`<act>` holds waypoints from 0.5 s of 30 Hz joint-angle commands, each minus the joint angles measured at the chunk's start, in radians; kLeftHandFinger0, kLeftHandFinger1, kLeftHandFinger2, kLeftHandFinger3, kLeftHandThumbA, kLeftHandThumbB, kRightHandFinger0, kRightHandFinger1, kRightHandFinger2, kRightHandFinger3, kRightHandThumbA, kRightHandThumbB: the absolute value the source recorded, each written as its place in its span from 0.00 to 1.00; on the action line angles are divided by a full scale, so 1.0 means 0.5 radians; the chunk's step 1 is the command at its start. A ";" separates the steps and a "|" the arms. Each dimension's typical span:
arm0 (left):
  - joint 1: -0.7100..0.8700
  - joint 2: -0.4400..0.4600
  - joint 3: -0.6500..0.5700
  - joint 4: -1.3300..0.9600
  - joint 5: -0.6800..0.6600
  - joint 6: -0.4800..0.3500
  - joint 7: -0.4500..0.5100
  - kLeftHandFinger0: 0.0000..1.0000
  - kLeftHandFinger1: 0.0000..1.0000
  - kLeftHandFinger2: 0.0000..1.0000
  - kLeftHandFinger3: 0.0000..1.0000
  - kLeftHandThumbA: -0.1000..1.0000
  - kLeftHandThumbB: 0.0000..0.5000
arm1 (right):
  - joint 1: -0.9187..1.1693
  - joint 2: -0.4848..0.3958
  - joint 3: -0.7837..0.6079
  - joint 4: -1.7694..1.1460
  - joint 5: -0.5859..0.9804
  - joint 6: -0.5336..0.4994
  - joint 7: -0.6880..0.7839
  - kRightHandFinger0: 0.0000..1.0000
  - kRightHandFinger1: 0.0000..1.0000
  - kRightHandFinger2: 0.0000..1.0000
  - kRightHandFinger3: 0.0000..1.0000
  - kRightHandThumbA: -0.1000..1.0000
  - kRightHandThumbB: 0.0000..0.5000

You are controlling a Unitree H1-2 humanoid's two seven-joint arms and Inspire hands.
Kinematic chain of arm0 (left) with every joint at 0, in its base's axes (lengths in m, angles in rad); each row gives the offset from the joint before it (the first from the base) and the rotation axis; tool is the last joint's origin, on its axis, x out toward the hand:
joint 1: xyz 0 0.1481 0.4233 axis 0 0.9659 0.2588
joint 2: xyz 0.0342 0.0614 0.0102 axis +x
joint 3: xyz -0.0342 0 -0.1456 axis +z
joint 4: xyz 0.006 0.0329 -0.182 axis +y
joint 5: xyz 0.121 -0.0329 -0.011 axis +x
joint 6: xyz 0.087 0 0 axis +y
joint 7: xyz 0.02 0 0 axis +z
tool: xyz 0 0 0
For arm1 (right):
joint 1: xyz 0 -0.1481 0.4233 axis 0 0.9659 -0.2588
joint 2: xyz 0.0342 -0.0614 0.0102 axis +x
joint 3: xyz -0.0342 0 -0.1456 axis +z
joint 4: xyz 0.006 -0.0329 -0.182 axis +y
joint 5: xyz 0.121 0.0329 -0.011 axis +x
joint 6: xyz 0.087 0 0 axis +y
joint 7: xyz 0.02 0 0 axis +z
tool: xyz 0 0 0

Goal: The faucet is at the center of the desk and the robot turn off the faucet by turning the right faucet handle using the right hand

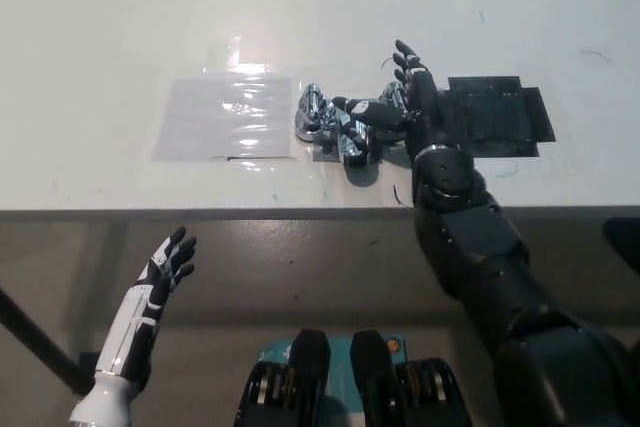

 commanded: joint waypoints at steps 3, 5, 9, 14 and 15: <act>-0.023 0.028 0.005 -0.064 -0.013 -0.012 -0.017 1.00 1.00 1.00 1.00 1.00 0.51 | -0.128 0.153 0.079 -0.159 -0.183 -0.184 -0.460 1.00 1.00 1.00 1.00 1.00 0.45; -0.027 0.031 0.001 -0.058 -0.014 -0.012 -0.022 1.00 1.00 1.00 1.00 1.00 0.52 | -0.105 0.163 0.094 -0.204 -0.195 -0.196 -0.477 1.00 1.00 1.00 1.00 1.00 0.40; -0.033 0.034 0.005 -0.048 -0.019 -0.031 -0.023 1.00 1.00 1.00 1.00 1.00 0.49 | -0.054 0.150 0.114 -0.309 -0.190 -0.219 -0.426 1.00 1.00 1.00 1.00 1.00 0.43; -0.033 0.039 0.011 -0.055 -0.019 -0.025 -0.020 1.00 1.00 1.00 1.00 1.00 0.48 | 0.156 0.098 0.120 -0.730 -0.120 -0.230 -0.258 1.00 1.00 1.00 1.00 1.00 0.46; -0.034 0.036 0.011 -0.052 -0.022 -0.026 -0.019 1.00 1.00 1.00 1.00 1.00 0.48 | 0.193 0.087 0.124 -0.804 -0.114 -0.261 -0.239 1.00 1.00 1.00 1.00 1.00 0.45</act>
